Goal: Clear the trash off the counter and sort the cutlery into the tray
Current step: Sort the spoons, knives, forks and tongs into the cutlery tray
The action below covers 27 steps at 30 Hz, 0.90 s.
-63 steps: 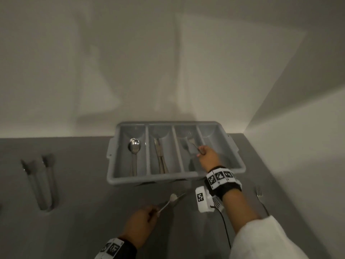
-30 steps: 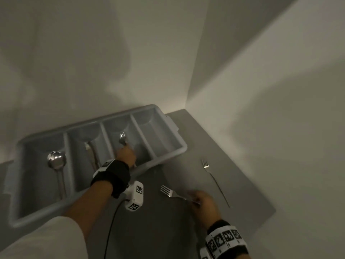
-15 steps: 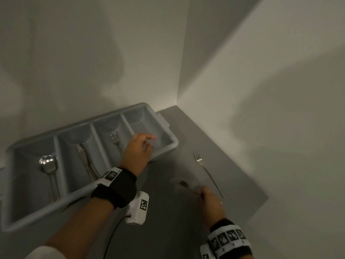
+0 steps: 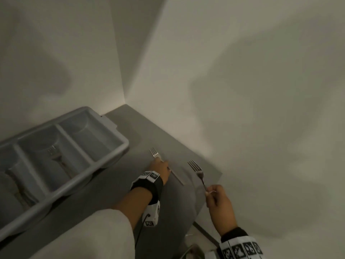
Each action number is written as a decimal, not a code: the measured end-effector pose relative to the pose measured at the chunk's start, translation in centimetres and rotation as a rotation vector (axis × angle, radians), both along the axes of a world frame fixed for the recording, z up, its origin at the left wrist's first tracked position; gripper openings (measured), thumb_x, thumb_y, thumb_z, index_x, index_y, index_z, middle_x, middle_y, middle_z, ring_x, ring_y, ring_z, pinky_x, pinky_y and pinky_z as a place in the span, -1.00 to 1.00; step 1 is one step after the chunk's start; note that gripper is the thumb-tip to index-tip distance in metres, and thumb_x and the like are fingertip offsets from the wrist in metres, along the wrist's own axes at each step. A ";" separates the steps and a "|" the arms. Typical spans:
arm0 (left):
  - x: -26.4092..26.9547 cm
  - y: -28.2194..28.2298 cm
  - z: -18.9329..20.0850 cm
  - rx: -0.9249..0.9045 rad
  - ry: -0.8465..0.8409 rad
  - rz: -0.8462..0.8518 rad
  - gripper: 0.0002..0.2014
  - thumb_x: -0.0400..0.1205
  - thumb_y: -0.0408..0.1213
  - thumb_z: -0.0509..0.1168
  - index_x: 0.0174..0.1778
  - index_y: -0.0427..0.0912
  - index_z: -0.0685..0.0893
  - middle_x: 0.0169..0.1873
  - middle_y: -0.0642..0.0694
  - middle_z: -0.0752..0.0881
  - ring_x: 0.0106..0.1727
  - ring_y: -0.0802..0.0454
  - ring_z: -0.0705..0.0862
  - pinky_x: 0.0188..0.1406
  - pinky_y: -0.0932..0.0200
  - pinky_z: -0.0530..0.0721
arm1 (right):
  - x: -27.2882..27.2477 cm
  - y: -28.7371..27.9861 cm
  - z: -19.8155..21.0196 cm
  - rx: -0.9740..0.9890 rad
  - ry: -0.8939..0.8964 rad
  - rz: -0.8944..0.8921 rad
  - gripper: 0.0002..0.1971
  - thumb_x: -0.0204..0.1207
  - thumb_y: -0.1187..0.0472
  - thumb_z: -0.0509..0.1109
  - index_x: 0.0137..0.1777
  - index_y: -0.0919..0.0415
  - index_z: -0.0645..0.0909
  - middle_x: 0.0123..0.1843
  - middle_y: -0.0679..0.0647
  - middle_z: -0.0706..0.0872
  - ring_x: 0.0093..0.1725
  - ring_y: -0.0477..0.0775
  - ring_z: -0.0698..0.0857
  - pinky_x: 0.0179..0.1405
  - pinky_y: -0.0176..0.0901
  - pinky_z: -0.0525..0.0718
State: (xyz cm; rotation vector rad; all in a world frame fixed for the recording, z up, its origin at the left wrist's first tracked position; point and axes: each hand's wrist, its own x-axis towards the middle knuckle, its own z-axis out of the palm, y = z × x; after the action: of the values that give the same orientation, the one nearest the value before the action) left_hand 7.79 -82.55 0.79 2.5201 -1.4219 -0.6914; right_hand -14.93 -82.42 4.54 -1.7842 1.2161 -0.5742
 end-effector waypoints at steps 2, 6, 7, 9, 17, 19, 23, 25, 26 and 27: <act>-0.5 -0.3 -0.2 0.009 -0.067 0.045 -0.71 0.61 -0.21 0.15 0.17 -0.27 0.59 0.25 -0.32 0.54 0.22 -0.29 0.55 0.22 -0.03 0.56 | -1.0 0.1 0.3 -0.018 0.003 -0.007 -0.78 0.54 0.27 0.25 -0.24 -0.07 0.41 -0.43 -0.03 0.59 -0.39 -0.04 0.58 -0.40 -0.25 0.49; -0.2 0.2 -0.1 0.053 -0.056 0.150 -0.67 0.67 -0.27 0.06 0.16 -0.41 0.59 0.18 -0.36 0.67 0.22 -0.30 0.61 0.22 -0.04 0.56 | -2.3 -0.1 0.1 -0.004 0.019 -0.023 -0.73 0.55 0.28 0.25 -0.26 -0.12 0.39 -0.47 0.03 0.59 -0.43 0.01 0.57 -0.42 -0.24 0.51; 0.3 0.7 0.0 0.043 -0.003 0.212 -0.61 0.69 -0.19 0.02 0.17 -0.42 0.59 0.19 -0.37 0.66 0.24 -0.32 0.60 0.25 -0.06 0.54 | -2.3 -0.1 -0.1 0.007 0.012 -0.027 -0.74 0.54 0.29 0.25 -0.25 -0.12 0.40 -0.47 0.04 0.59 -0.45 0.01 0.56 -0.41 -0.21 0.51; 1.2 2.0 0.4 0.061 0.094 0.270 -0.58 0.68 -0.14 0.06 0.18 -0.42 0.59 0.22 -0.40 0.64 0.28 -0.33 0.58 0.31 -0.08 0.52 | -1.8 0.0 -0.4 0.037 -0.016 -0.027 -0.78 0.54 0.29 0.25 -0.24 -0.07 0.43 -0.46 0.06 0.61 -0.46 0.02 0.56 -0.40 -0.17 0.53; 4.2 9.9 4.7 -0.183 0.311 0.389 -0.90 0.51 -0.27 0.36 -0.09 -0.16 0.71 -0.13 -0.19 0.73 -0.03 -0.11 0.67 -0.01 0.12 0.58 | 4.0 0.5 0.6 0.108 -0.152 0.123 -0.81 0.54 0.36 0.25 -0.23 0.08 0.51 -0.46 0.12 0.61 -0.56 -0.25 0.56 -0.44 -0.22 0.47; 5.9 12.1 7.0 -0.404 0.370 0.439 -0.83 0.50 -0.34 0.37 -0.40 -0.06 0.62 -0.23 -0.20 0.74 -0.13 -0.07 0.71 0.03 0.03 0.64 | 5.4 0.6 0.6 0.130 -0.187 0.166 -0.81 0.55 0.35 0.23 -0.23 0.07 0.50 -0.45 0.13 0.59 -0.56 -0.25 0.54 -0.42 -0.21 0.45; 10.6 17.0 11.6 -0.860 0.491 0.694 -0.75 0.56 -0.48 0.26 -0.37 -0.07 0.57 -0.33 -0.07 0.67 -0.41 0.18 0.67 -0.44 0.27 0.73 | 8.0 0.2 -1.0 0.177 -0.225 0.167 -0.78 0.55 0.33 0.25 -0.25 0.00 0.51 -0.40 0.11 0.60 -0.48 0.01 0.50 -0.37 -0.13 0.44; 13.3 19.0 13.2 -1.025 0.441 0.780 -0.76 0.60 -0.48 0.20 -0.32 -0.07 0.56 -0.34 -0.10 0.64 -0.42 0.10 0.63 -0.54 0.41 0.71 | 9.0 0.2 -1.6 0.186 -0.244 0.151 -0.80 0.52 0.29 0.31 -0.25 -0.03 0.55 -0.31 0.12 0.67 -0.43 0.09 0.52 -0.34 -0.10 0.49; 14.4 19.6 13.7 -1.091 0.409 0.806 -0.76 0.62 -0.46 0.17 -0.31 -0.07 0.54 -0.36 -0.13 0.63 -0.46 0.12 0.64 -0.55 0.43 0.70 | 9.4 0.2 -1.6 0.191 -0.256 0.139 -0.80 0.50 0.30 0.33 -0.27 -0.03 0.57 -0.29 0.10 0.68 -0.45 0.09 0.52 -0.38 -0.14 0.52; 15.5 20.1 14.0 -1.151 0.397 0.835 -0.75 0.64 -0.45 0.14 -0.32 -0.08 0.51 -0.37 -0.14 0.62 -0.53 0.20 0.65 -0.57 0.44 0.69 | 9.8 0.3 -1.7 0.192 -0.279 0.138 -0.79 0.49 0.32 0.34 -0.29 -0.02 0.59 -0.30 0.07 0.69 -0.48 0.05 0.53 -0.49 -0.22 0.54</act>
State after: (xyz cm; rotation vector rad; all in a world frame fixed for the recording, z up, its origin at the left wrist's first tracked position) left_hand 23.33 -62.45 14.81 1.6177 -0.3088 -0.0954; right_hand -5.10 -82.17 2.84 -1.5532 0.9174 -0.5838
